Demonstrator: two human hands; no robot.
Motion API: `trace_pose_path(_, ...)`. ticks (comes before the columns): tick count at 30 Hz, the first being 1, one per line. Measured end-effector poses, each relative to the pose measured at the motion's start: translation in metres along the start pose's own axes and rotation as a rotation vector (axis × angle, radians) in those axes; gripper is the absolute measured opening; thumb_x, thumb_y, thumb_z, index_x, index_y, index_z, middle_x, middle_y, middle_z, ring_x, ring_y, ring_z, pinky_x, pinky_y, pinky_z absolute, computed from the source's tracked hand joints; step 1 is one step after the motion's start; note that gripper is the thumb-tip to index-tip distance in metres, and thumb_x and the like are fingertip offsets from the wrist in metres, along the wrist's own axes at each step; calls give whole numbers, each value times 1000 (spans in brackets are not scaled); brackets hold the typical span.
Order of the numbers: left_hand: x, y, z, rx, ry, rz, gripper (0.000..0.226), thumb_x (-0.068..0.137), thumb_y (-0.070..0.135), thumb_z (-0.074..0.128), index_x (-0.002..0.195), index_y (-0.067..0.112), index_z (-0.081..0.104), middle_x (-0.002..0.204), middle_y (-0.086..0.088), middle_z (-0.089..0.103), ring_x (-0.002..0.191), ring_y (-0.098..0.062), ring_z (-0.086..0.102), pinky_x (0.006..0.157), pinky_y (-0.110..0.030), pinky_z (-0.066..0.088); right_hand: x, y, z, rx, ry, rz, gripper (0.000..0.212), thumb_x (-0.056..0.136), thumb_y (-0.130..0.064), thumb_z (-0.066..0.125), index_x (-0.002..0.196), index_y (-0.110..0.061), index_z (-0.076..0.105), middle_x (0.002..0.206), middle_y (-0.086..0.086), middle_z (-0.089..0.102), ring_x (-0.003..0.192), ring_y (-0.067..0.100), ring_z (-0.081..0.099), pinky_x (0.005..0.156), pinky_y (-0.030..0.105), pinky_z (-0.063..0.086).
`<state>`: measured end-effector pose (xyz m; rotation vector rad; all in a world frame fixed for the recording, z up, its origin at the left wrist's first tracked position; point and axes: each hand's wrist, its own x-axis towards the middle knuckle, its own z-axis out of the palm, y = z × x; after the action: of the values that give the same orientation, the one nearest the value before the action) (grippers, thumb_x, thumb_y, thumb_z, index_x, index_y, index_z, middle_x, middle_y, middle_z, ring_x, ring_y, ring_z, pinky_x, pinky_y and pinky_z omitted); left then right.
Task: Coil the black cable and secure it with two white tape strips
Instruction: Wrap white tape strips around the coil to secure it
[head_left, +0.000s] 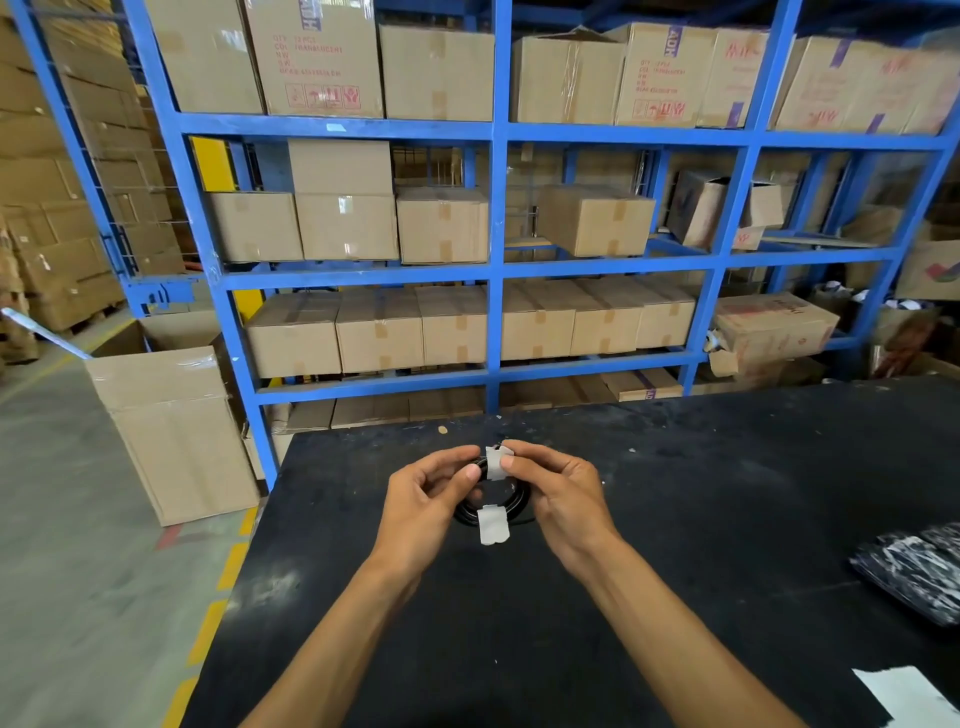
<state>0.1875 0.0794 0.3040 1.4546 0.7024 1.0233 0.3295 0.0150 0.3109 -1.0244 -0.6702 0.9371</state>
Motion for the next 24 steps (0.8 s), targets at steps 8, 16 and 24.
trace_pose_path(8, 2, 6, -2, -39, 7, 60, 24, 86, 6, 67, 110, 10, 71, 97, -2, 78, 76, -12, 71, 71, -18, 54, -1, -8, 10, 108, 28, -27, 27, 80, 12, 70, 90, -10, 58, 84, 9, 78, 81, 17, 75, 80, 30, 57)
trace_pose_path(16, -1, 1, -8, 23, 29, 60, 23, 86, 10, 68, 108, 14, 72, 94, -1, 78, 75, -13, 71, 71, -20, 55, 0, -2, 12, 1, 76, -42, 45, 79, 15, 70, 72, -17, 38, 89, 18, 78, 91, 24, 75, 103, 40, 48)
trace_pose_path(24, -5, 2, -6, 0, 18, 21, 24, 86, 8, 68, 109, 13, 71, 91, -6, 76, 72, -8, 71, 67, -17, 53, 2, 2, 6, -268, 106, -214, 22, 76, 9, 77, 86, 21, 61, 55, -16, 57, 72, 0, 68, 92, 29, 54)
